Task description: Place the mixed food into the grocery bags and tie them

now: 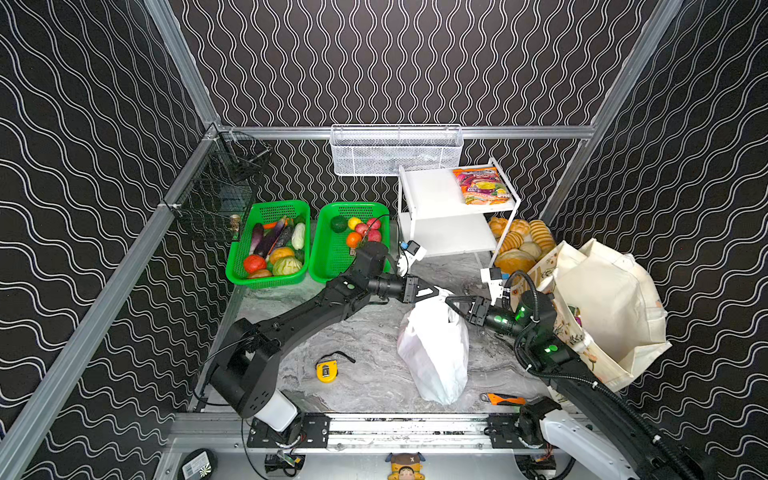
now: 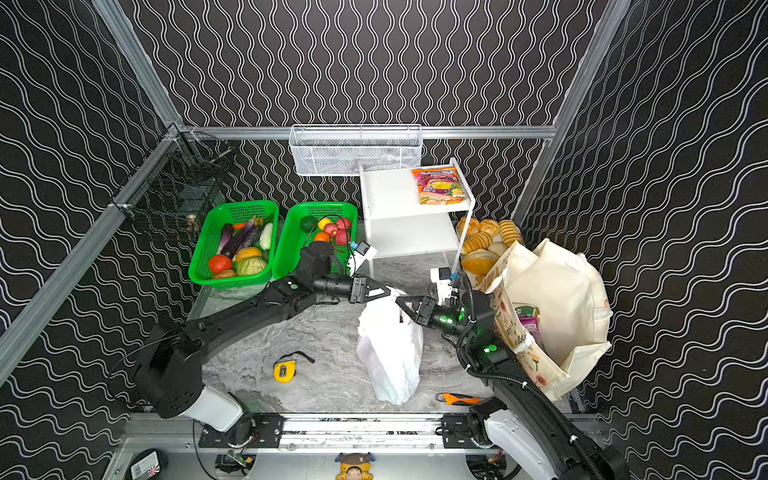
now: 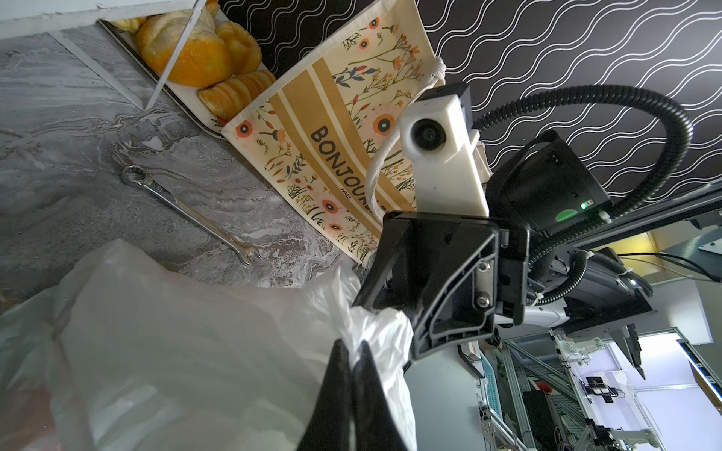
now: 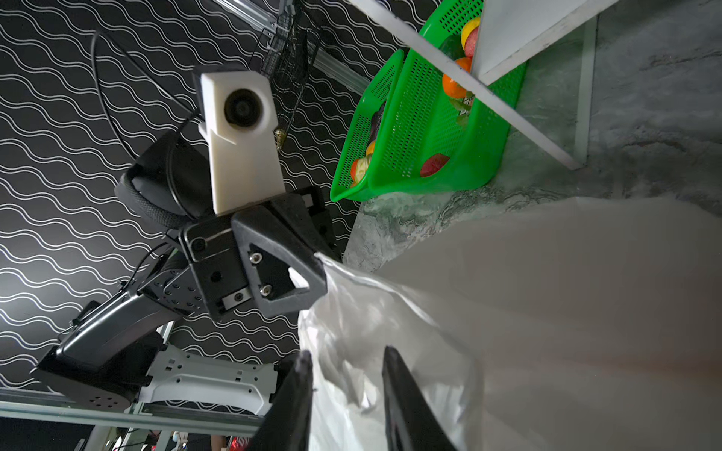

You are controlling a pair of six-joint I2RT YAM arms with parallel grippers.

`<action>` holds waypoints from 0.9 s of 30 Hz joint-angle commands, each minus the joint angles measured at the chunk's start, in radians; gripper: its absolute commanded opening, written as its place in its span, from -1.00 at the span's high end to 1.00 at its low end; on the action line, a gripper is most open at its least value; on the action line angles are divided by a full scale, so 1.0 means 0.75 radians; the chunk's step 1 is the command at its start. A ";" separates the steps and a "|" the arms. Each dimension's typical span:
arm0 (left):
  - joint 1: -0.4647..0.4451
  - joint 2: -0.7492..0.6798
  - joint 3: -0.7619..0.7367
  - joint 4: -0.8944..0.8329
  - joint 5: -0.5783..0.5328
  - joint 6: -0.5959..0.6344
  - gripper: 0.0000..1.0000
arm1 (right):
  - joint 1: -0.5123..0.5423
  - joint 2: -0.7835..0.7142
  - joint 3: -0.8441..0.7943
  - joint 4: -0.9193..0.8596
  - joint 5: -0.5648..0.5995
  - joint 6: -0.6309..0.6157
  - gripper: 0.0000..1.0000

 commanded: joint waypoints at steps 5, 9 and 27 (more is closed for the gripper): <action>-0.002 0.001 0.015 0.030 0.022 0.011 1.00 | 0.001 0.020 0.004 0.108 -0.073 0.002 0.58; -0.004 0.006 0.017 0.022 0.020 0.017 1.00 | 0.003 0.021 0.008 0.068 -0.055 -0.020 0.94; -0.003 -0.026 0.026 -0.027 -0.073 0.040 1.00 | 0.001 -0.103 -0.053 -0.055 0.040 -0.055 0.98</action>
